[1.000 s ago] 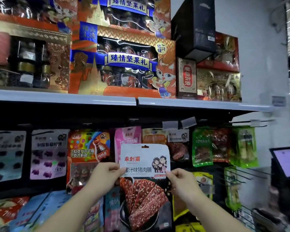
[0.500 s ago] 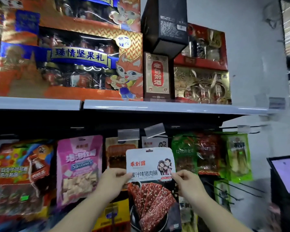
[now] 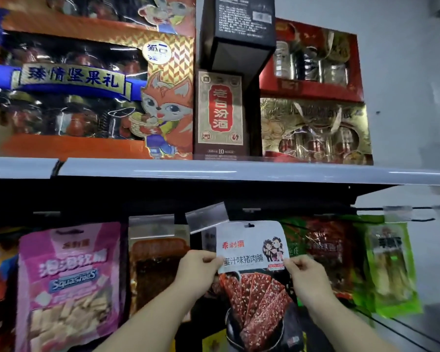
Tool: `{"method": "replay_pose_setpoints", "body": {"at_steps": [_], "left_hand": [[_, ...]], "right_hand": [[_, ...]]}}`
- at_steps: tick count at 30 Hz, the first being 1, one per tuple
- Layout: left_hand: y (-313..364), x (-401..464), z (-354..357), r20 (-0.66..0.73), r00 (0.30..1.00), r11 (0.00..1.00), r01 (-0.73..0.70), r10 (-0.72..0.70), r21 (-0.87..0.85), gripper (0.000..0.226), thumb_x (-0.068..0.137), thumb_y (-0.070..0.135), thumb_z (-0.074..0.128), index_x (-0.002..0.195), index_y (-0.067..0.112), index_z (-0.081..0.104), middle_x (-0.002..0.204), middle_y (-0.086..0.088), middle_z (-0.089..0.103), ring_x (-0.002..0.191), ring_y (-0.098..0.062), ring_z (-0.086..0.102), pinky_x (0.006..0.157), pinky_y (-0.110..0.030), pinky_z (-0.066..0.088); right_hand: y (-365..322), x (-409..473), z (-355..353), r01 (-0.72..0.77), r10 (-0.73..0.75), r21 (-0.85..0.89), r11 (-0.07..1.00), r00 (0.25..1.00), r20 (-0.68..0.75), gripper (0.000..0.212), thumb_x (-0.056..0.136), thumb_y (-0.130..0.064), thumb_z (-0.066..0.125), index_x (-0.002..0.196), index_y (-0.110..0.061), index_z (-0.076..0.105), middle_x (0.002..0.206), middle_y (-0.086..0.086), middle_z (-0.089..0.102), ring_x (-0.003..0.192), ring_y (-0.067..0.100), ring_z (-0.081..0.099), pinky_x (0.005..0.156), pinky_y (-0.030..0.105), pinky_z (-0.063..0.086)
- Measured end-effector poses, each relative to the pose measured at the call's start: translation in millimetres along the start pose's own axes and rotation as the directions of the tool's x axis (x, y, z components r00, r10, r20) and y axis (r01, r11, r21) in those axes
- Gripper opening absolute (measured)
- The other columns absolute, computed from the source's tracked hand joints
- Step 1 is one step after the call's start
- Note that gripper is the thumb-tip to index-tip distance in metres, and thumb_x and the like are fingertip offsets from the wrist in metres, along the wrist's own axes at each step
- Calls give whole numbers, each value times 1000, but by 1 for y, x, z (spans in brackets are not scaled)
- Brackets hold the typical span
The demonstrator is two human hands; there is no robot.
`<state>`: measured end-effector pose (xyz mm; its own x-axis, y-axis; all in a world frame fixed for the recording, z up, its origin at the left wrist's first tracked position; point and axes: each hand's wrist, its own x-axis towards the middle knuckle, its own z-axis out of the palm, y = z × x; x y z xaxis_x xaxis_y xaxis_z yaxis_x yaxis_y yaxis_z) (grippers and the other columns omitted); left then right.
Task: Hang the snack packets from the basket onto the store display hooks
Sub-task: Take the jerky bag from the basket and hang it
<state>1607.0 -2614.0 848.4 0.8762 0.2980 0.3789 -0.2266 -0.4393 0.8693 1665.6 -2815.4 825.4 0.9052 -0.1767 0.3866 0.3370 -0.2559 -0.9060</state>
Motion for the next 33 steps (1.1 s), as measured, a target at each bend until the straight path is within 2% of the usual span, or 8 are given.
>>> {"method": "replay_pose_setpoints", "body": {"at_steps": [5, 9, 12, 19, 22, 26, 30, 33], "left_hand": [[-11, 8, 7, -18, 1000, 999, 21, -21, 30, 20, 94, 16, 58, 90, 7, 76, 88, -7, 76, 71, -22, 72, 36, -12, 37], [-17, 14, 10, -35, 999, 999, 29, -28, 22, 21, 95, 17, 57, 91, 7, 75, 89, -7, 76, 68, -18, 70, 35, -10, 35], [-20, 23, 14, -41, 999, 1000, 21, -20, 20, 22, 95, 15, 56, 91, 4, 75, 89, -6, 75, 68, -15, 68, 37, -9, 36], [-46, 71, 17, -151, 989, 986, 32, -6, 166, 21, 91, 23, 63, 71, 23, 67, 66, 5, 61, 62, -9, 60, 59, -18, 49], [-58, 98, 19, -185, 981, 975, 89, -51, 205, 17, 90, 24, 65, 91, 11, 76, 79, -4, 71, 67, -12, 65, 66, -23, 55], [-70, 119, 20, -206, 976, 962, 123, -73, 242, 20, 88, 31, 64, 101, 20, 76, 99, 0, 74, 84, -17, 69, 82, -28, 57], [-71, 115, 13, -189, 978, 945, 138, -84, 295, 27, 85, 42, 64, 96, 20, 75, 92, 1, 74, 79, -16, 71, 72, -23, 56], [-71, 105, 0, -192, 976, 922, 164, -100, 350, 36, 79, 55, 65, 94, 23, 74, 91, 2, 74, 79, -13, 70, 68, -20, 52]], "right_hand": [[14, 11, 9, -27, 26, 31, 999, 999, 45, 32, 94, -25, 57, 90, 7, 61, 99, 26, 66, 80, 31, 56, 70, 34, 39], [20, 15, 13, -20, 20, 11, 1000, 999, 46, 30, 94, -25, 57, 92, 3, 64, 96, 23, 67, 73, 21, 52, 86, 42, 49], [24, 27, 20, -29, 27, 19, 999, 998, 61, 28, 94, -23, 56, 92, 4, 64, 94, 22, 67, 66, 18, 50, 69, 36, 46], [32, 68, 58, -57, 54, 32, 998, 993, 102, 24, 94, -20, 56, 89, 1, 64, 83, 7, 64, 73, 15, 53, 69, 31, 40], [40, 90, 77, -59, 55, 27, 998, 989, 137, 23, 94, -17, 58, 78, 0, 62, 80, 9, 65, 75, 20, 56, 71, 32, 41], [49, 102, 93, -52, 51, -2, 999, 987, 150, 21, 94, -16, 58, 80, -1, 64, 79, 8, 64, 73, 20, 56, 64, 30, 40], [47, 97, 89, -86, 86, -8, 996, 983, 163, 25, 95, -22, 55, 85, -1, 64, 80, 9, 64, 69, 19, 55, 58, 27, 37], [46, 91, 80, -99, 113, -100, 990, 982, 150, 26, 95, -29, 55, 84, -6, 59, 82, 8, 61, 80, 24, 55, 72, 29, 40]]}}
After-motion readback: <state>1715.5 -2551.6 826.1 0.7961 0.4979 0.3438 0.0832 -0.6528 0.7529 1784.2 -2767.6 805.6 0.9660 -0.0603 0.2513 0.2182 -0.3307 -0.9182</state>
